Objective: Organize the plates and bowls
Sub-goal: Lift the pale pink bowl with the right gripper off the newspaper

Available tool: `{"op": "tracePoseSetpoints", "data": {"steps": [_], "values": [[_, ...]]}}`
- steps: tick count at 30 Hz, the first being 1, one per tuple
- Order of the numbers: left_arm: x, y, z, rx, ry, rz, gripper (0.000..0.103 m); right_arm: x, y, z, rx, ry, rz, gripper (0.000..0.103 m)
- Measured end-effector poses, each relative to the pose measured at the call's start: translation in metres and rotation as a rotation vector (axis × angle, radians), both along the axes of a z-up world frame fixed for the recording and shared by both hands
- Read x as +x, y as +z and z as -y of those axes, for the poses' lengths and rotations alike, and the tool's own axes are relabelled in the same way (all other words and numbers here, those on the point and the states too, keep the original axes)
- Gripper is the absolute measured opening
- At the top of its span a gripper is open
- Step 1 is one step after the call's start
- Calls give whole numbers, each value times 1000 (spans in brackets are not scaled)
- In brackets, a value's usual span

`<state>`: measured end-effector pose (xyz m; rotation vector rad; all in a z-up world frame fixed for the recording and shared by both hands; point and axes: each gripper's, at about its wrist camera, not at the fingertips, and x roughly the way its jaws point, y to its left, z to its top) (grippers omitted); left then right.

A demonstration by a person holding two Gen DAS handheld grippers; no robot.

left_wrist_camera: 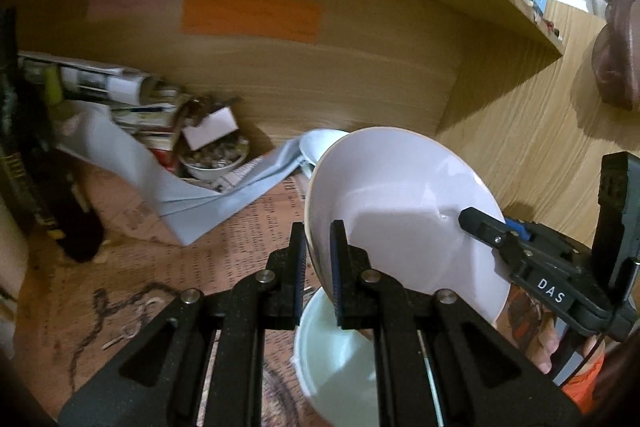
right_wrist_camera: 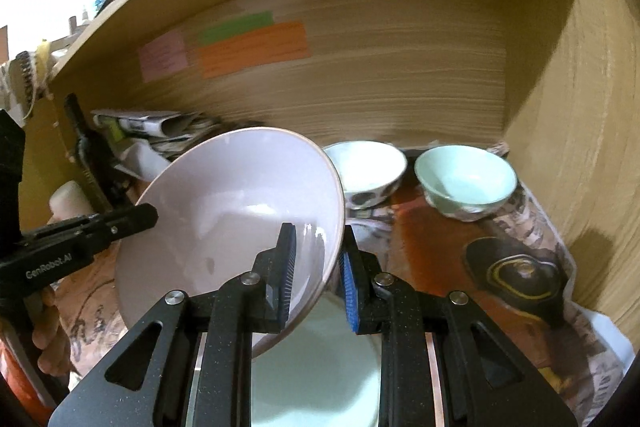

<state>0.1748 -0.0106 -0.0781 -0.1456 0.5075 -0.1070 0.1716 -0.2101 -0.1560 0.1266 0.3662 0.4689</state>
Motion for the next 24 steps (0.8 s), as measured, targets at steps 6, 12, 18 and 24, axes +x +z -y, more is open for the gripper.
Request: {"op": "tracePoseSetpoints", "data": {"steps": [6, 12, 18, 24], "values": [[-31, 1, -22, 1, 53, 31, 10, -15, 0, -24, -4, 51, 3, 19], [-60, 0, -41, -8, 100, 51, 10, -29, 0, -45, -17, 101, 8, 19], [-81, -6, -59, -17, 138, 54, 10, -38, -4, -66, -22, 146, -2, 19], [-97, -15, -77, -26, 171, 42, 10, -44, -10, -86, -36, 190, -20, 19]]}}
